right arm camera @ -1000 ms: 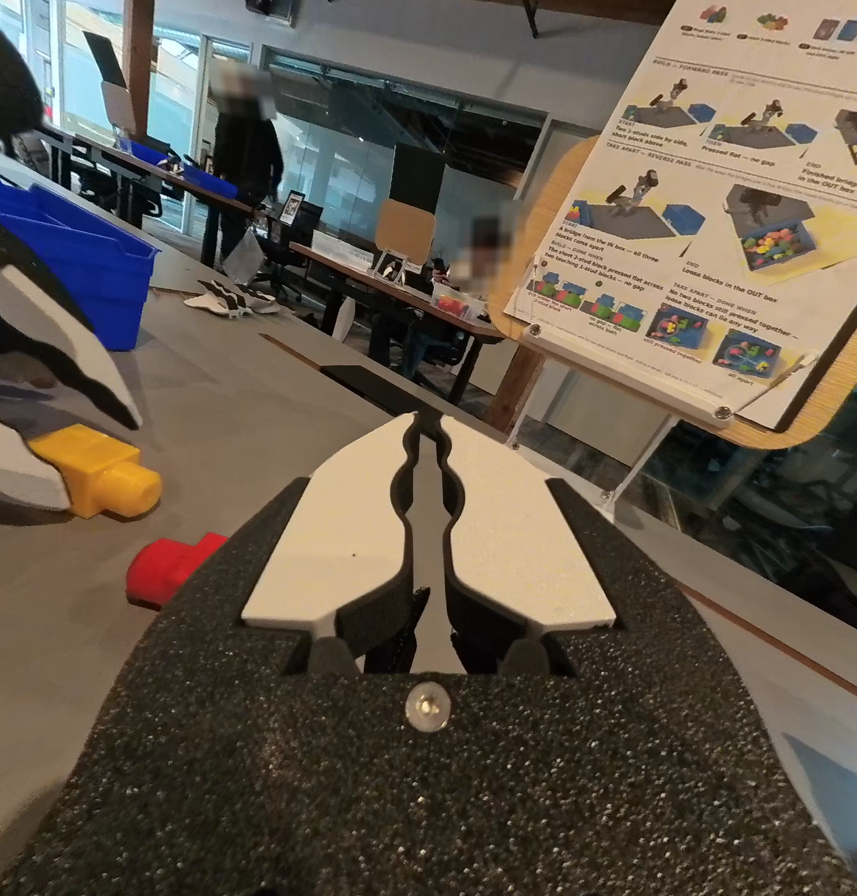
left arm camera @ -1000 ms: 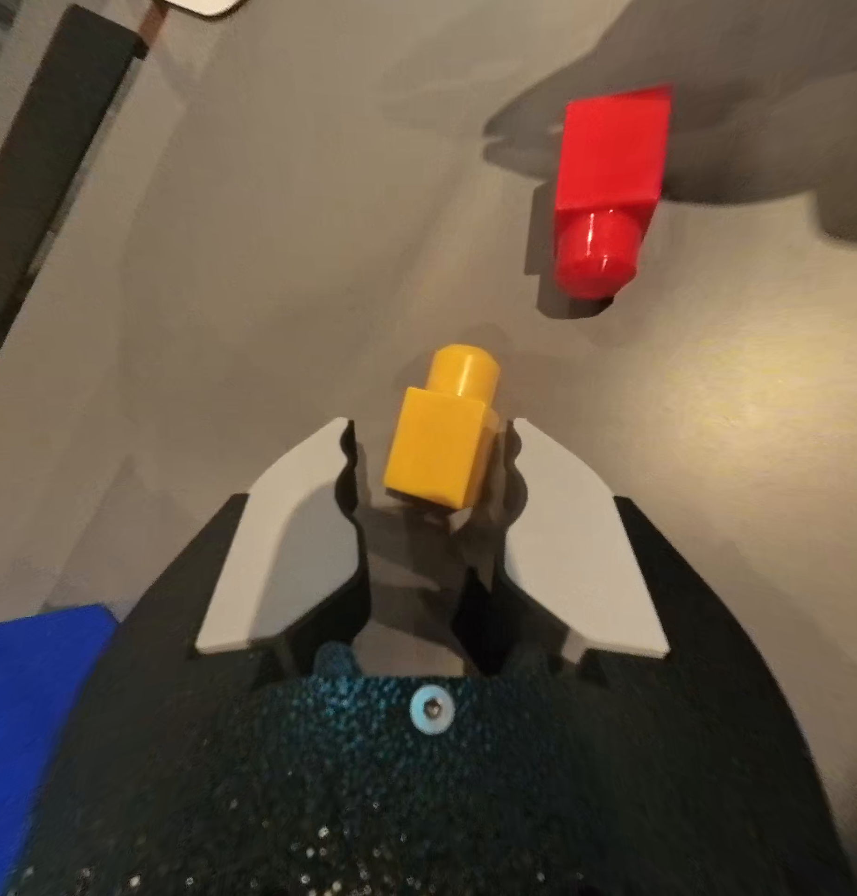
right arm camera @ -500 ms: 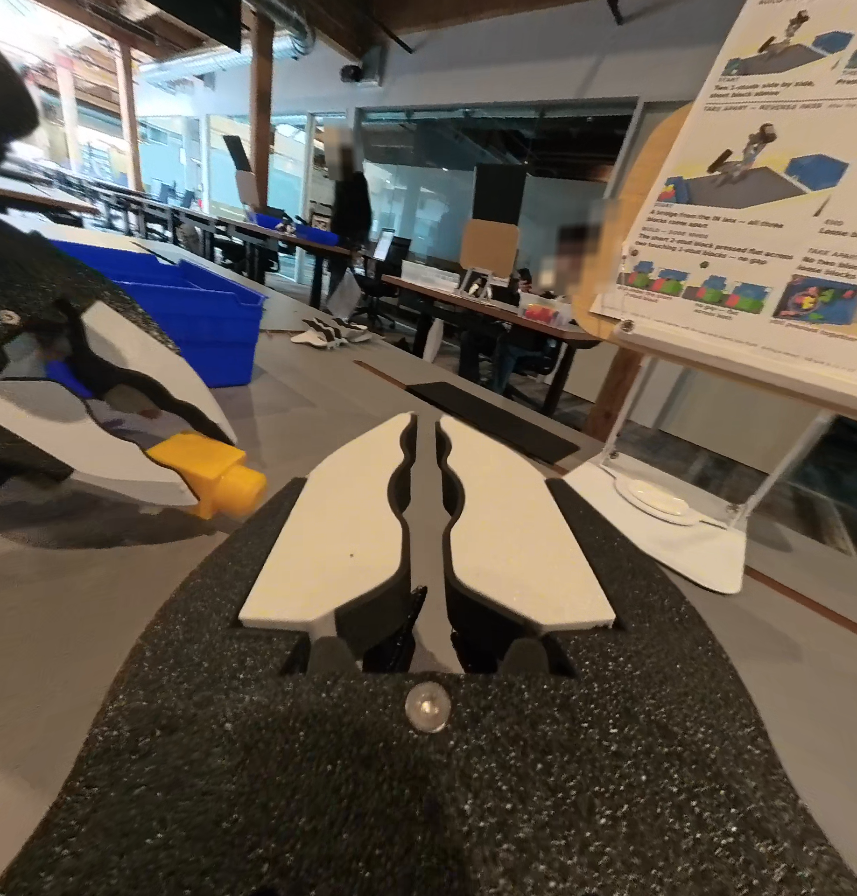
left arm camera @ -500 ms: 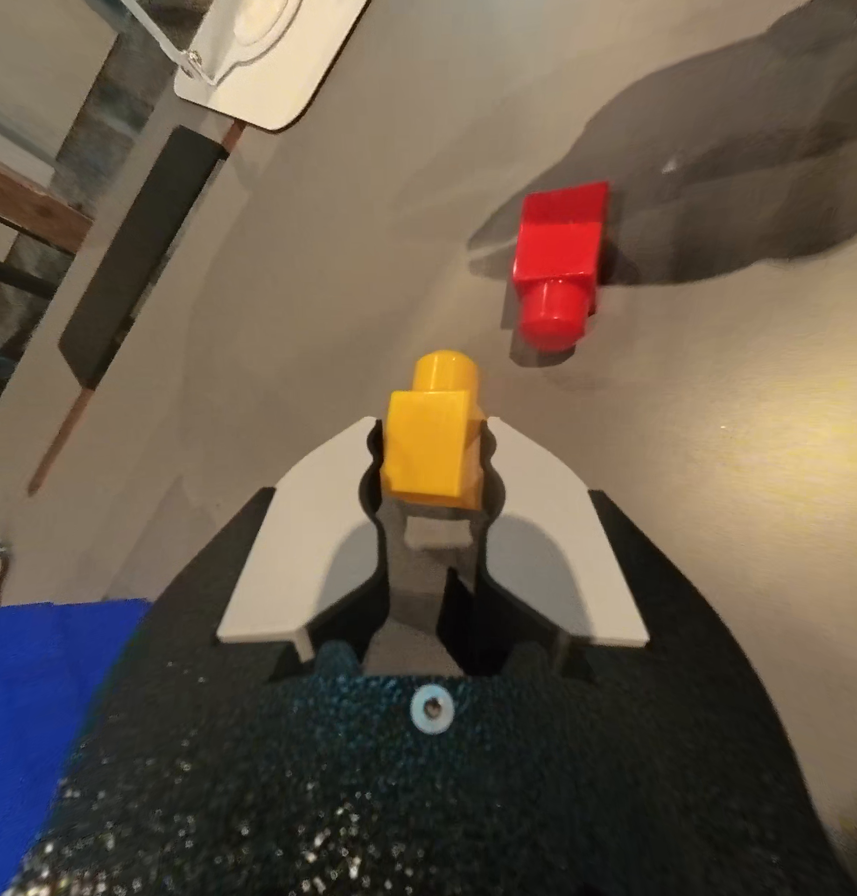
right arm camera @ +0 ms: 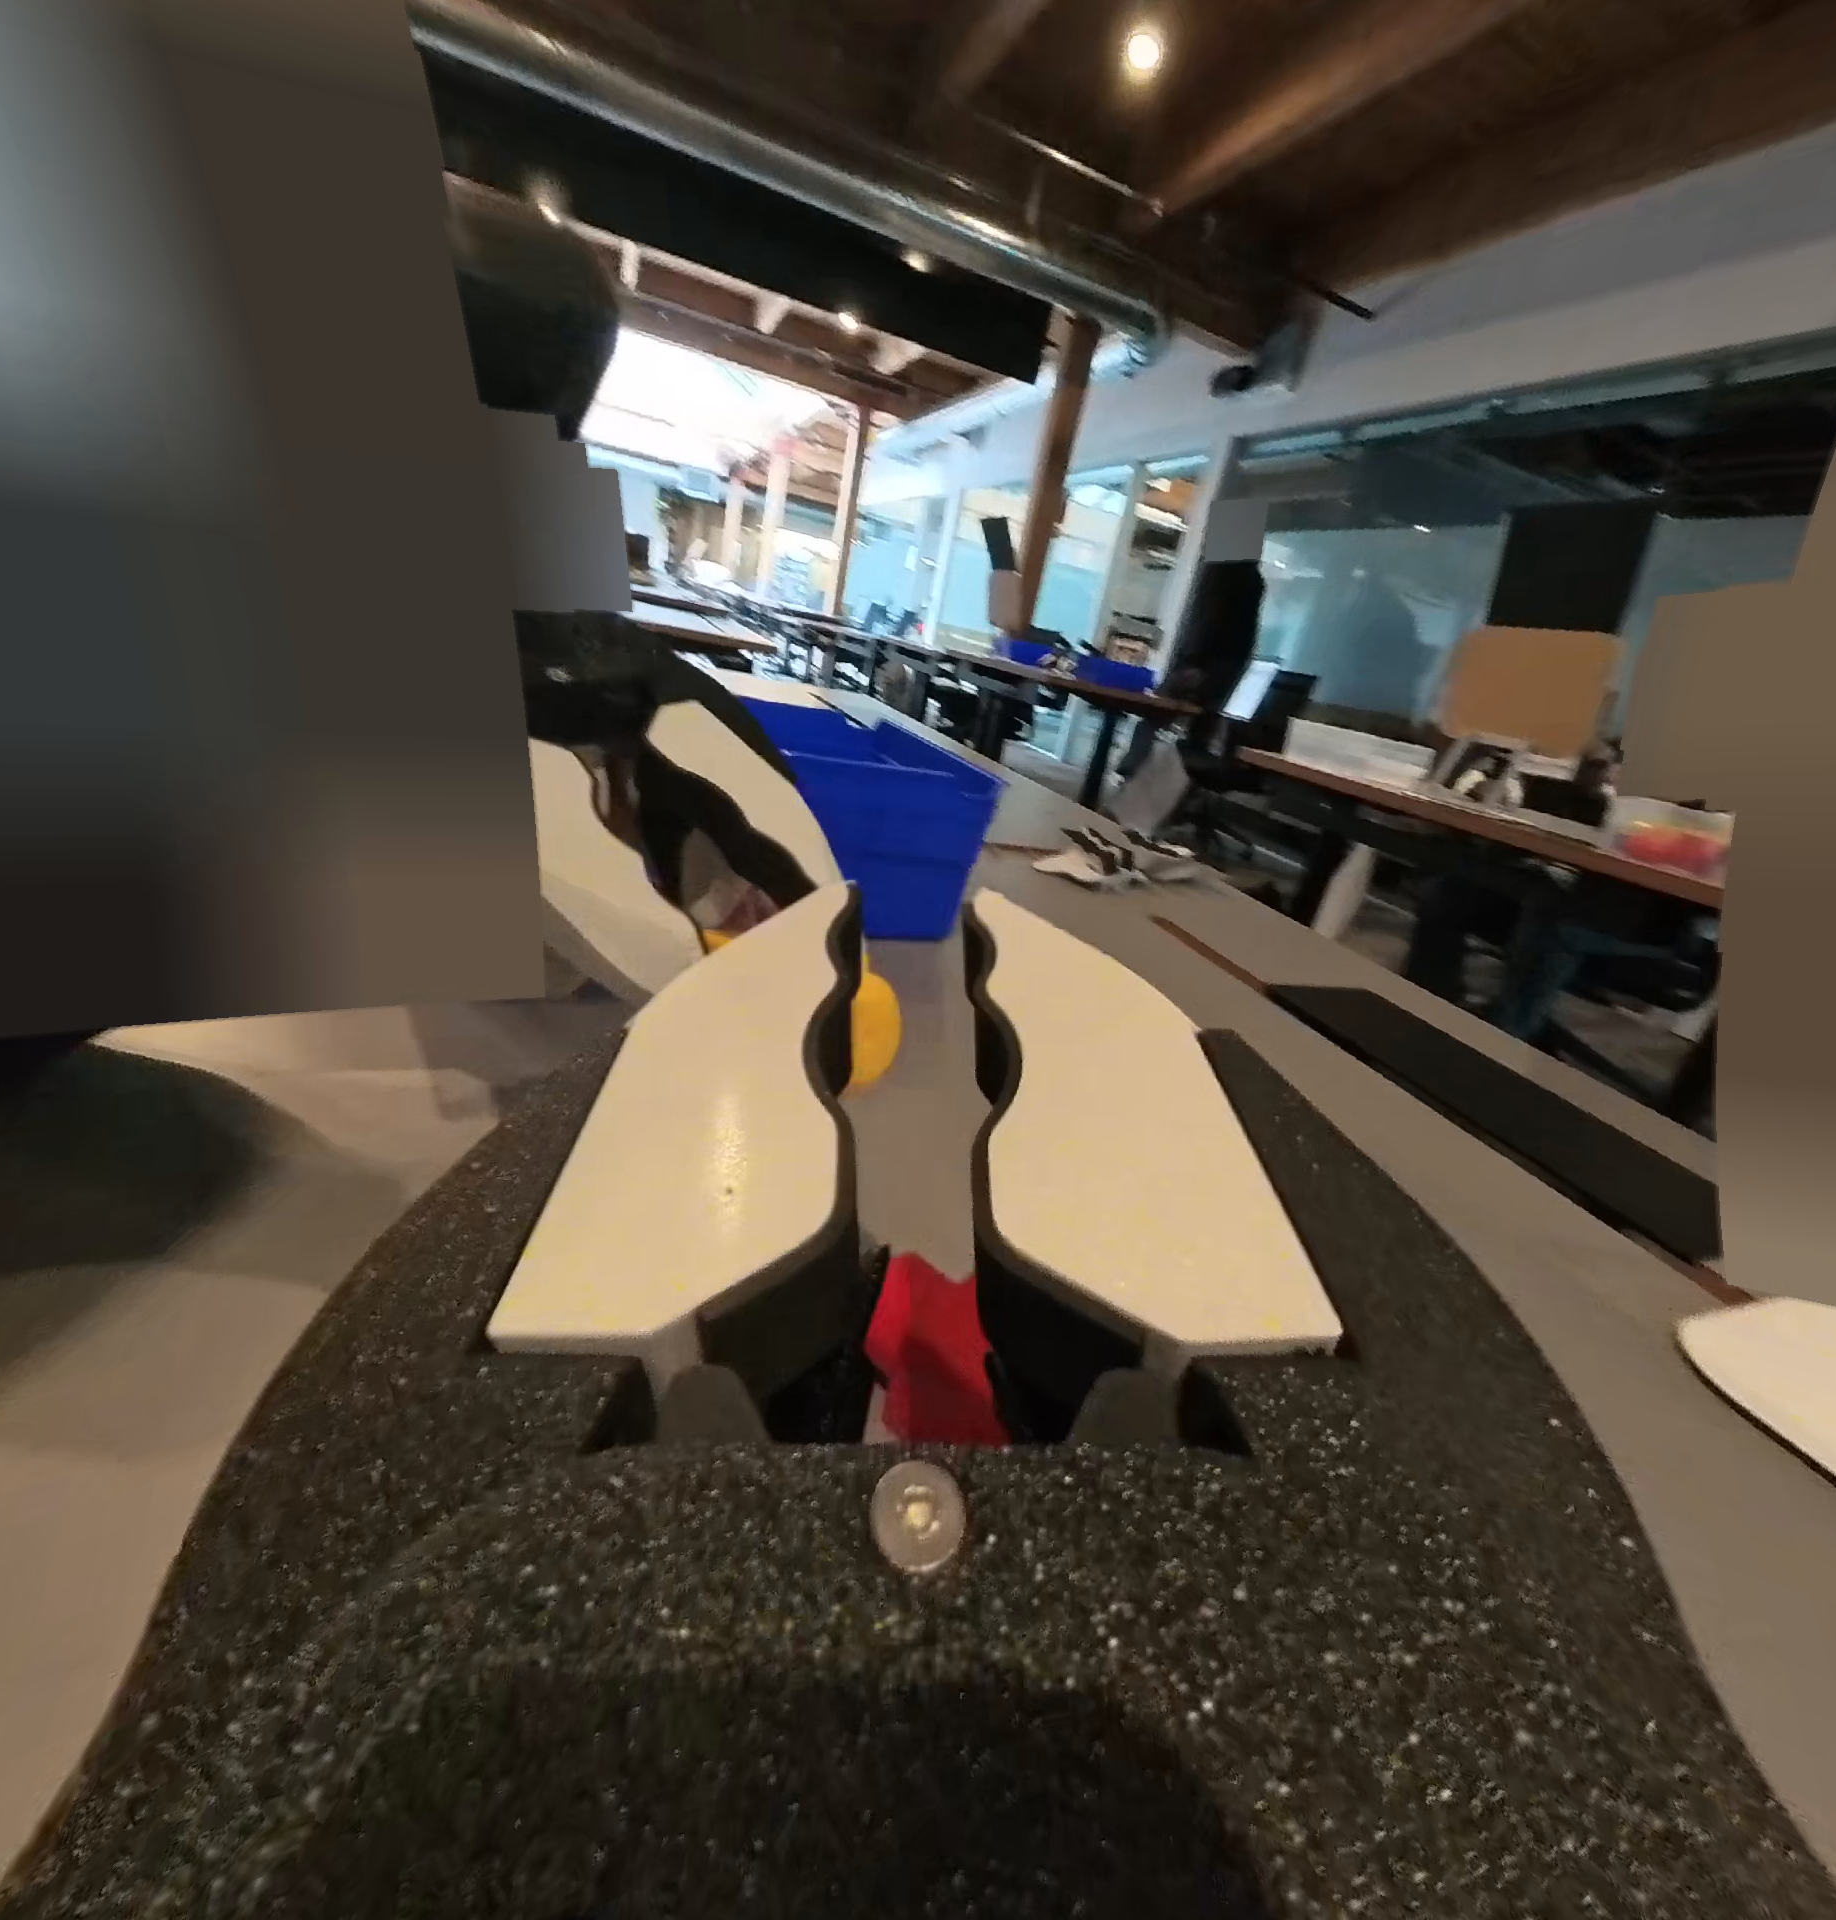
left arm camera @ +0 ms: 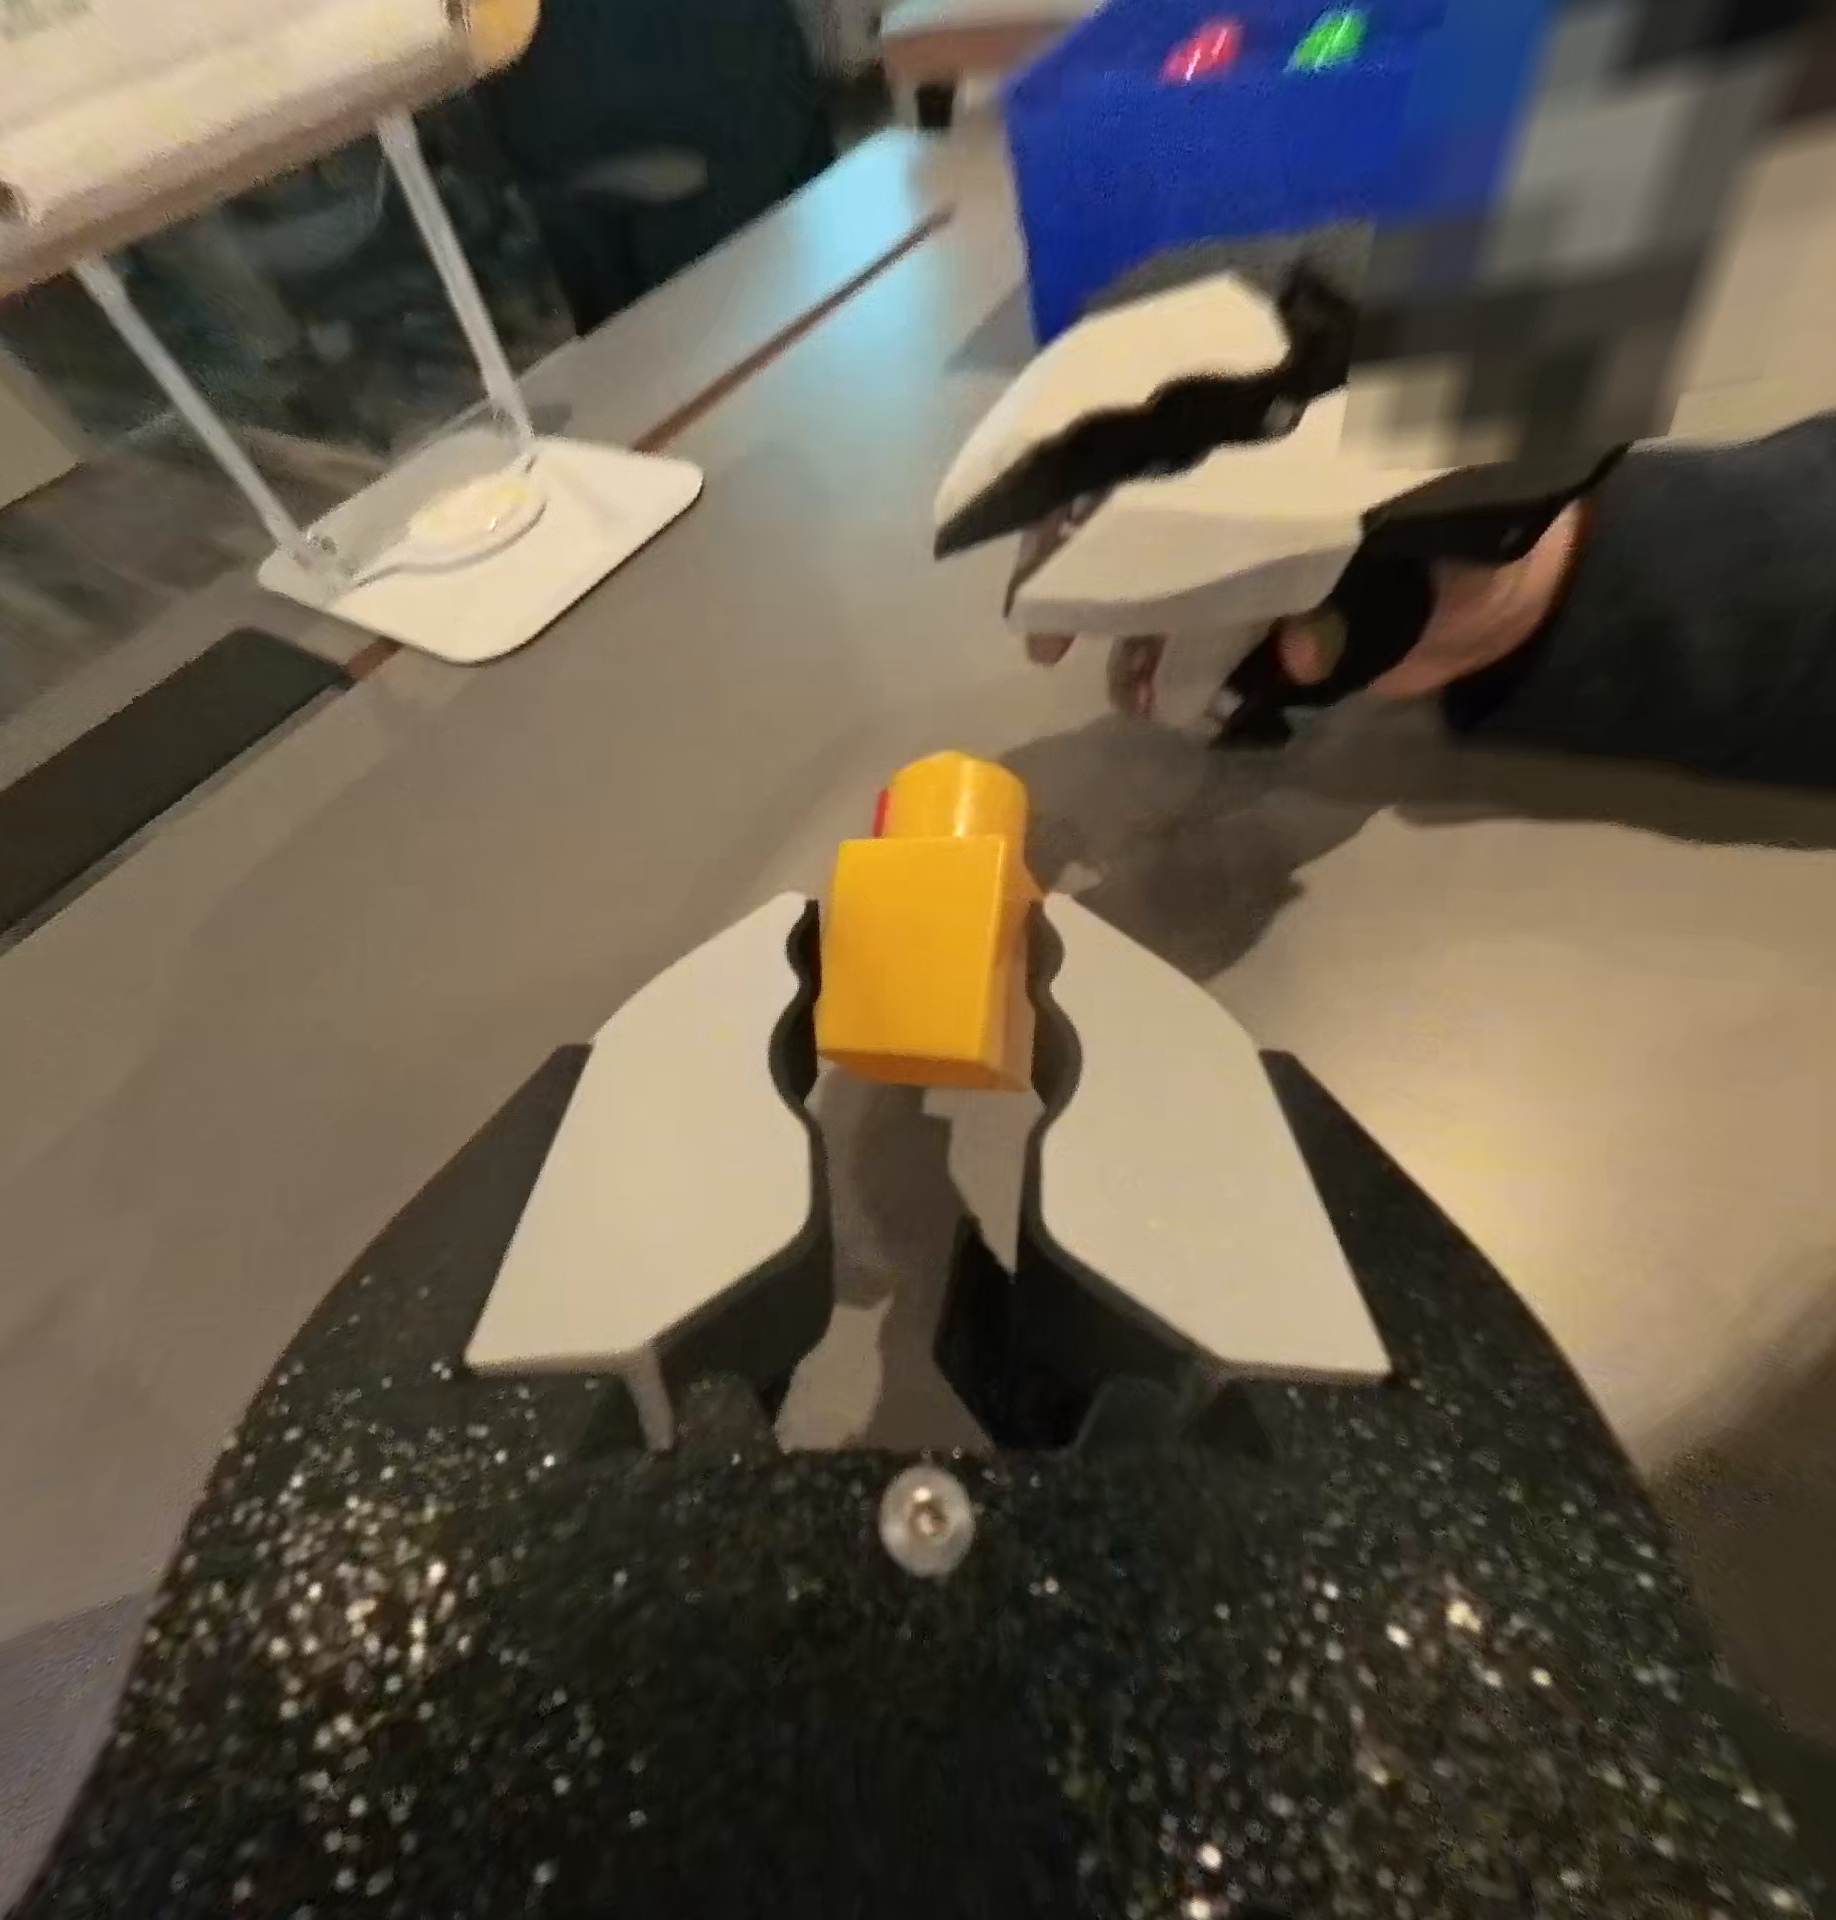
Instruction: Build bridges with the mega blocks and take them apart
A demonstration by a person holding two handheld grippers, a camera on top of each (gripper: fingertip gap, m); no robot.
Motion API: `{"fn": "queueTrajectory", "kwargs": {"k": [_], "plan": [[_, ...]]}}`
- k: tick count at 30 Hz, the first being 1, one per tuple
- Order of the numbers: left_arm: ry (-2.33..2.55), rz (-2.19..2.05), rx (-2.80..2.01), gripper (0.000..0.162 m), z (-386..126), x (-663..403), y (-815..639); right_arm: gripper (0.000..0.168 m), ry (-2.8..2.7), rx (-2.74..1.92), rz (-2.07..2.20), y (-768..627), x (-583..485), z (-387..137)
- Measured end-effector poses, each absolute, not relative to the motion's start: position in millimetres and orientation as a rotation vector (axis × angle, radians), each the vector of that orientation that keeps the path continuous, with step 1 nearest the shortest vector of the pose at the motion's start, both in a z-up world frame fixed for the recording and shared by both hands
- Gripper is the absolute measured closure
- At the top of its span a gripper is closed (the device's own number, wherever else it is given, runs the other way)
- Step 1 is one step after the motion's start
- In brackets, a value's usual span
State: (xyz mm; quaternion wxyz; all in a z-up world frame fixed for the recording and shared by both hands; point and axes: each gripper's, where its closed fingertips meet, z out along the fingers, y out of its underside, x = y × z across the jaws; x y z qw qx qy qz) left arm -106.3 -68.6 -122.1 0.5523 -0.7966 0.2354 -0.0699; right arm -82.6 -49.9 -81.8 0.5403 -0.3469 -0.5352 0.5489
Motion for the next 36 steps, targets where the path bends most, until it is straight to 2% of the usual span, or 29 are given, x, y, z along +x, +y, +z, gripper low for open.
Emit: {"fn": "queueTrajectory", "kwargs": {"k": [9,16,23,25,29,36], "plan": [[0.516,-0.476,-1.613,0.125,-83.5,-86.4,-88.5,0.128,-1.336,-0.832,1.699,-79.0,-76.9,-80.0],[0.530,-0.479,-1.600,0.126,-87.0,-82.8,-89.1,0.136,-1.336,-0.811,1.782,-86.9,-75.0,-76.9],[0.547,-0.458,-1.643,0.127,-101.2,-81.2,-87.8,0.131,-1.350,-0.825,1.769,-87.3,-77.5,-80.5],[0.546,-0.457,-1.656,0.127,-105.3,-80.5,-87.3,0.141,-1.387,-0.801,1.746,-90.7,-77.0,-83.2],[0.529,-0.461,-1.667,0.127,-109.8,-81.2,-88.4,0.141,-1.424,-0.790,1.694,-91.7,-78.2,-87.1],[0.502,-0.255,-1.849,0.118,-136.3,-102.8,-94.3,0.141,-1.610,-0.887,1.518,-91.0,-87.8,-118.6]]}}
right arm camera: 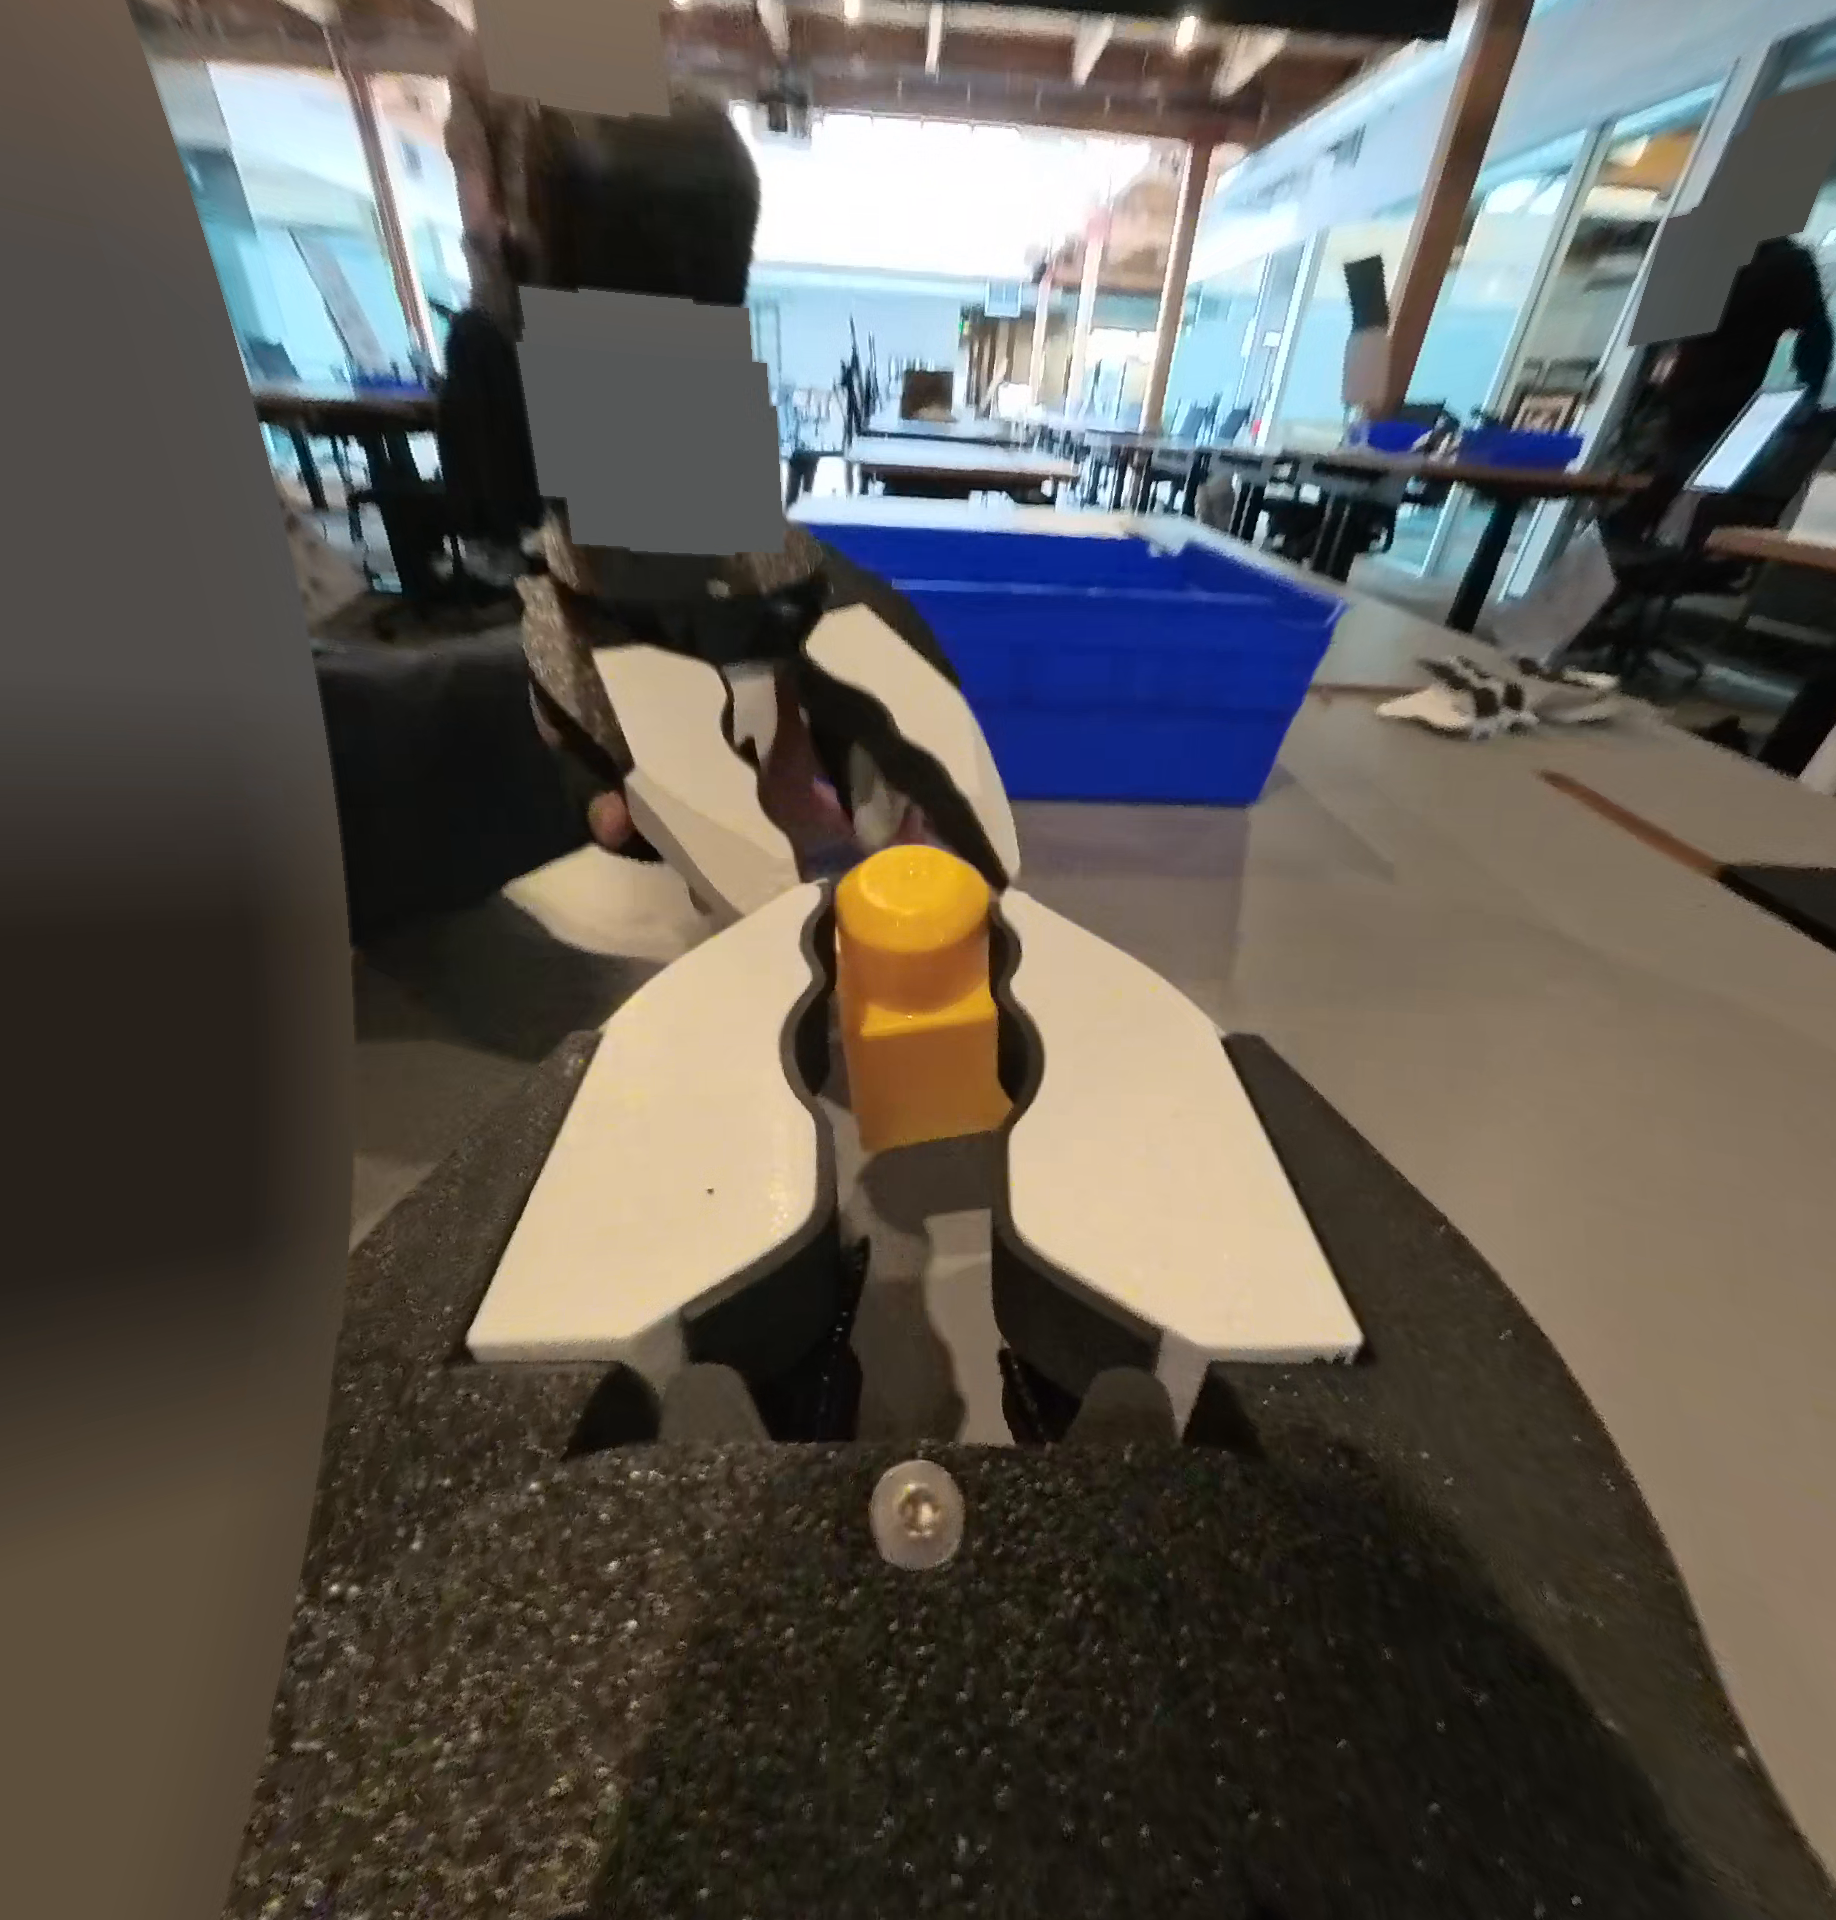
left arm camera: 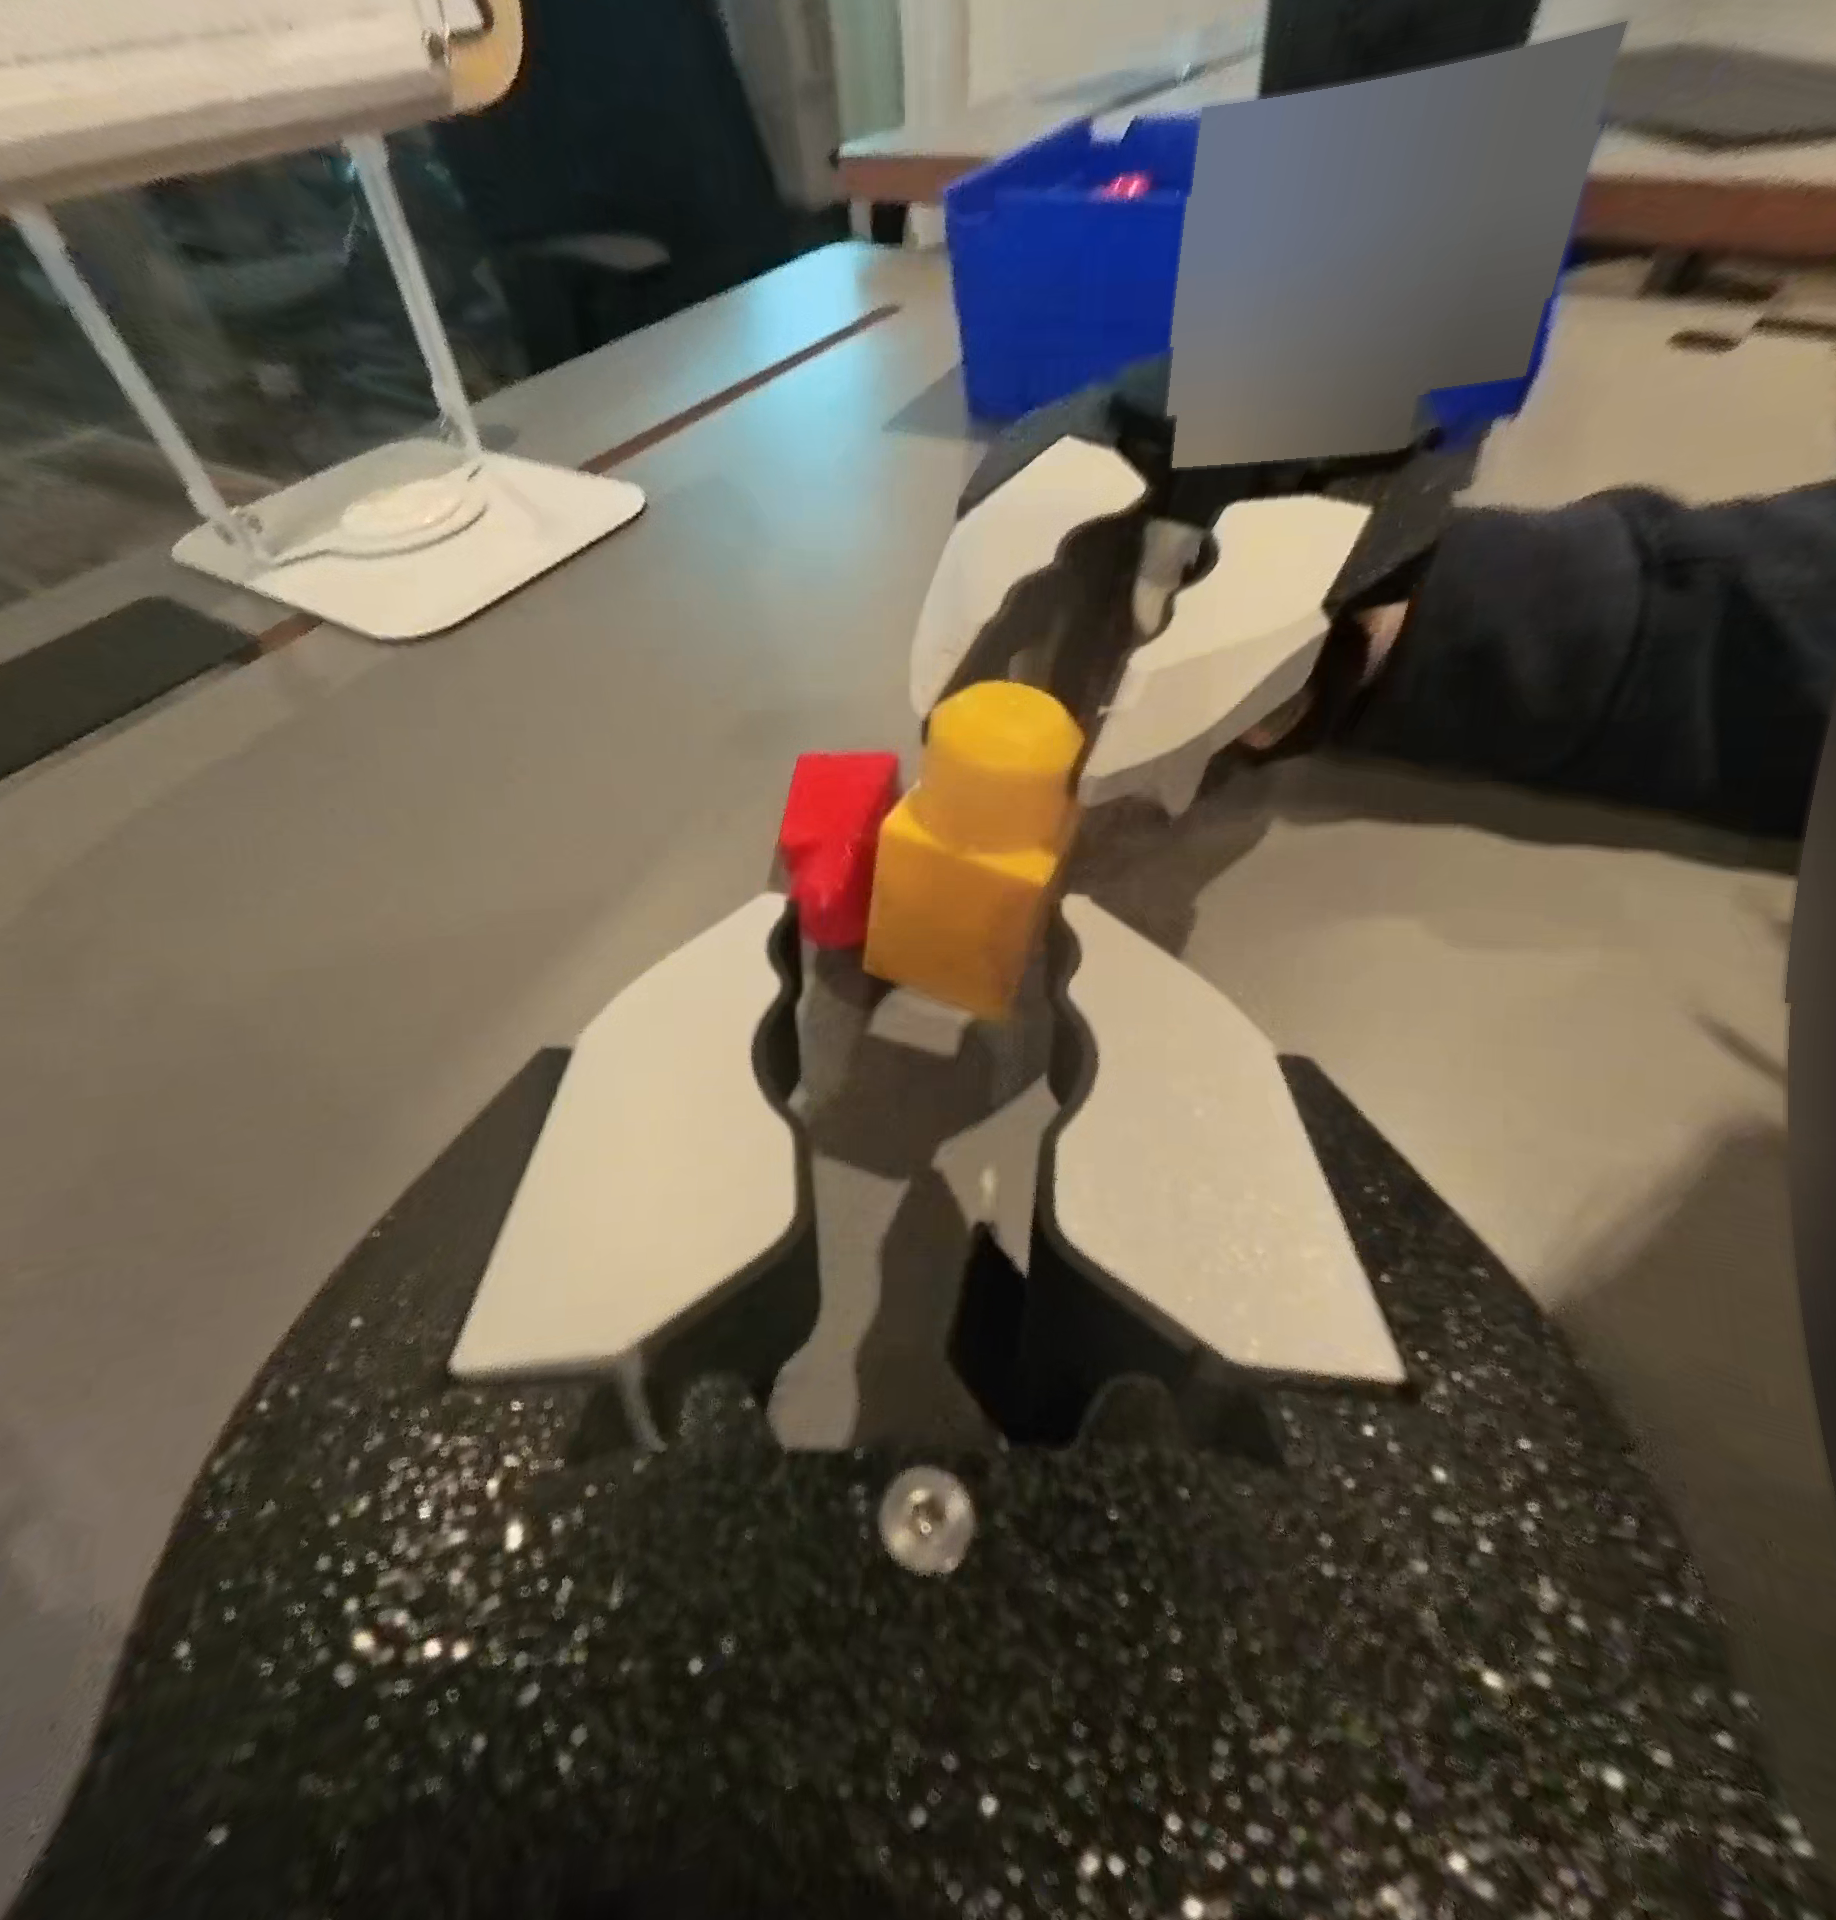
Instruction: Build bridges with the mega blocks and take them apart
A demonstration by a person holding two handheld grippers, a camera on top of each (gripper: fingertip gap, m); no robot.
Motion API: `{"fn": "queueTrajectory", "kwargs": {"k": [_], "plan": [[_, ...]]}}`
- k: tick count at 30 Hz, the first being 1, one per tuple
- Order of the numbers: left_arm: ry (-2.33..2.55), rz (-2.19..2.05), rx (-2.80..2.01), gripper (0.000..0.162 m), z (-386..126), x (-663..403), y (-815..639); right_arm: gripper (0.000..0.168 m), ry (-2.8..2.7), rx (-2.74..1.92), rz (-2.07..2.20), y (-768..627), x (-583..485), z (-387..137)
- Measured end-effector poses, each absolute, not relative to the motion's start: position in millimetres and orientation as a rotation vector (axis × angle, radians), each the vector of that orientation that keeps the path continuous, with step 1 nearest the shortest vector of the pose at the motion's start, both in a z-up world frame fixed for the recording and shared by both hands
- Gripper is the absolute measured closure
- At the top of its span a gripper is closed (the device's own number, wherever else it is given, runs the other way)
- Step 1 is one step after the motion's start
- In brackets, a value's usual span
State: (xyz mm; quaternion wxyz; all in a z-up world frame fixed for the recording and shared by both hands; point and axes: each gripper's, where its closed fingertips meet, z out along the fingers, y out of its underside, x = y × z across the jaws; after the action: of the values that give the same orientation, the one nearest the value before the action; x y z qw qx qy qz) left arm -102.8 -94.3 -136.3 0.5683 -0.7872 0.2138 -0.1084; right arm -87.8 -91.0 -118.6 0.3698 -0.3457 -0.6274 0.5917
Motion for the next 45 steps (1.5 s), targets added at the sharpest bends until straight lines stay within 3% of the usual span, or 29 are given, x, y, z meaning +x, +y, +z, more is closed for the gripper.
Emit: {"fn": "queueTrajectory", "kwargs": {"k": [22,27,31,37,45], "plan": [[0.542,-0.120,-1.948,0.117,-148.3,-107.1,-108.1,0.141,-1.924,-0.967,1.232,-92.3,-88.2,-162.9],[0.519,-0.114,-1.932,0.117,-144.5,-107.3,-103.4,0.120,-1.839,-0.943,1.297,-85.2,-85.1,-148.6],[0.519,-0.109,-1.927,0.117,-143.9,-107.0,-102.9,0.116,-1.709,-0.965,1.217,-55.9,-84.0,-137.2],[0.526,-0.105,-1.934,0.117,-145.8,-106.7,-104.3,0.105,-1.765,-0.997,0.908,-27.1,-86.0,-163.5],[0.517,-0.104,-1.942,0.117,-140.3,-104.8,-113.0,0.103,-1.927,-1.010,1.010,-10.6,-88.9,-176.4]]}}
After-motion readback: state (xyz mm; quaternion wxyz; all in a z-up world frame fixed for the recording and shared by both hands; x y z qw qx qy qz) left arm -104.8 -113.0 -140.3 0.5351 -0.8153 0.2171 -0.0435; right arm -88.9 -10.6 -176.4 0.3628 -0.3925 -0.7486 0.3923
